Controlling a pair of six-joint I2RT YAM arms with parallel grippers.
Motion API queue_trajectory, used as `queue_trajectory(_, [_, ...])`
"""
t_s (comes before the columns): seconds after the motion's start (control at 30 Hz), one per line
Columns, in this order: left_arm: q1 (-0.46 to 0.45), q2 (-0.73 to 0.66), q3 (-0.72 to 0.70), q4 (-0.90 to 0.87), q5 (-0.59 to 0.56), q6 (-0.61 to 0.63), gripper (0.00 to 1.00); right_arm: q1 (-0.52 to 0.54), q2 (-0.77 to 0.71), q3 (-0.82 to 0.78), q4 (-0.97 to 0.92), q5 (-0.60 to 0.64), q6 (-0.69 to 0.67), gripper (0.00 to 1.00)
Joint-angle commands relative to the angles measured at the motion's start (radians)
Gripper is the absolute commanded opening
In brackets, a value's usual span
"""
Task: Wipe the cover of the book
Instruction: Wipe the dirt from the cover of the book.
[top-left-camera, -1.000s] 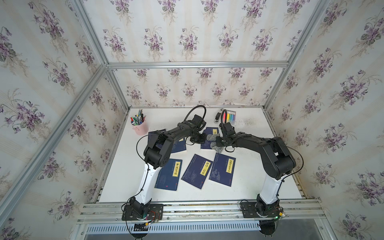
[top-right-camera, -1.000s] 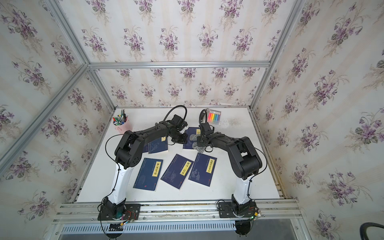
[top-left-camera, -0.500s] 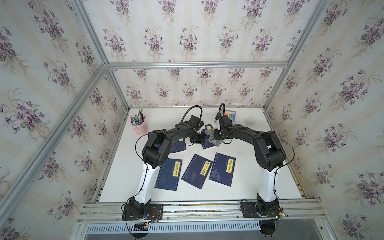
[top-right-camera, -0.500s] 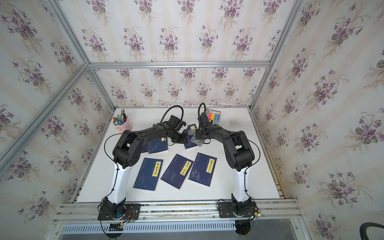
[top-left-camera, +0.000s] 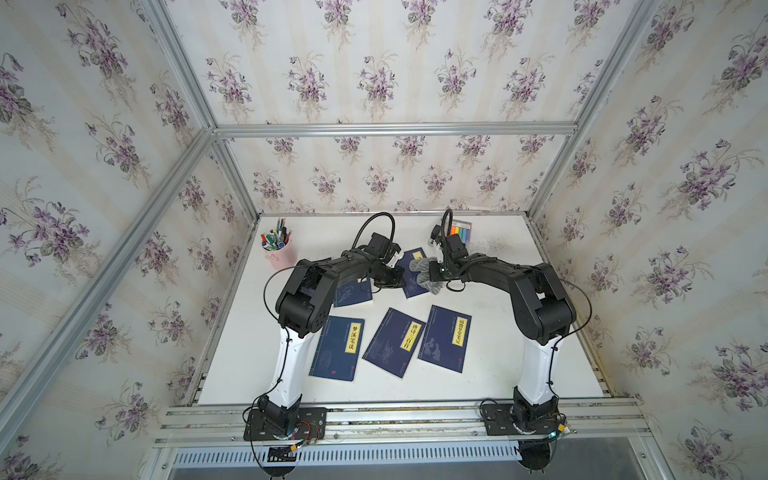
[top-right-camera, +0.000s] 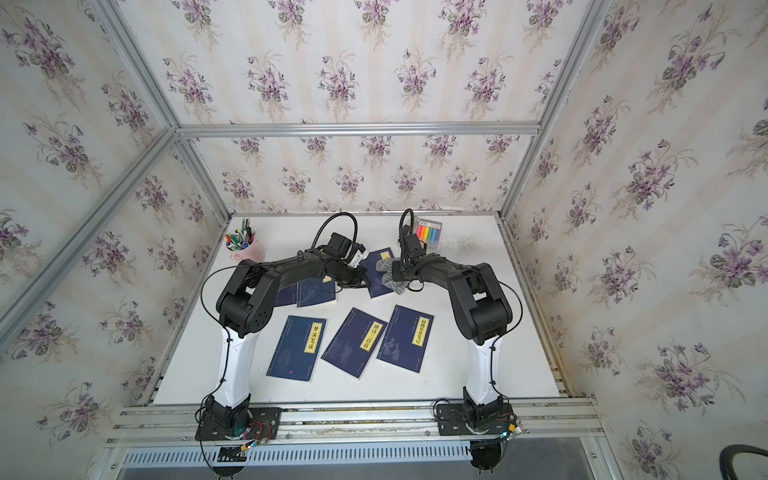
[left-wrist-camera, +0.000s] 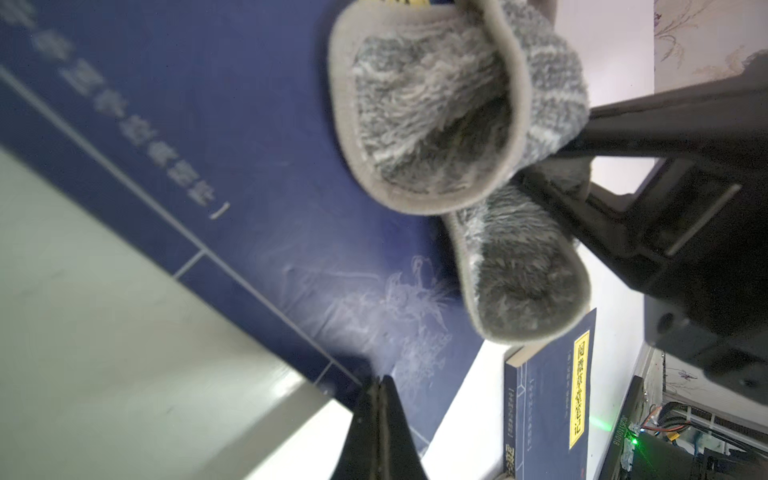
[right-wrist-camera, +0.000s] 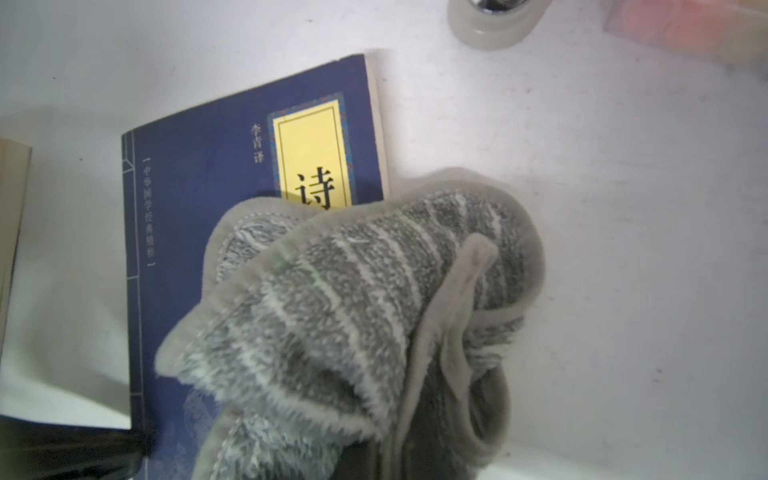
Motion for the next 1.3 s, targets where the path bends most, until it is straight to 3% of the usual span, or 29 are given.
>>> queue_trajectory(0.0, [0.009, -0.007, -0.020, -0.195, -0.163, 0.028, 0.00, 0.005, -0.010, -0.062, -0.086, -0.100, 0.019, 0.00])
queue_trajectory(0.2, [0.017, -0.078, 0.019, -0.232, -0.170, 0.043, 0.00, 0.007, -0.051, -0.131, -0.057, -0.140, 0.022, 0.00])
queue_trajectory(0.37, [0.031, -0.089, 0.191, -0.288, -0.179, 0.055, 0.00, 0.017, -0.059, -0.137, -0.057, -0.165, 0.023, 0.00])
queue_trajectory(0.57, [0.043, 0.012, 0.394, -0.420, -0.208, 0.078, 0.00, 0.041, -0.129, -0.228, 0.010, -0.223, 0.103, 0.00])
queue_trajectory(0.93, [0.043, 0.084, 0.386, -0.418, -0.272, 0.101, 0.00, 0.085, -0.167, -0.258, 0.097, -0.260, 0.192, 0.00])
queue_trajectory(1.27, [0.039, 0.137, 0.371, -0.371, -0.247, 0.145, 0.00, 0.091, -0.132, -0.205, 0.021, -0.134, 0.158, 0.00])
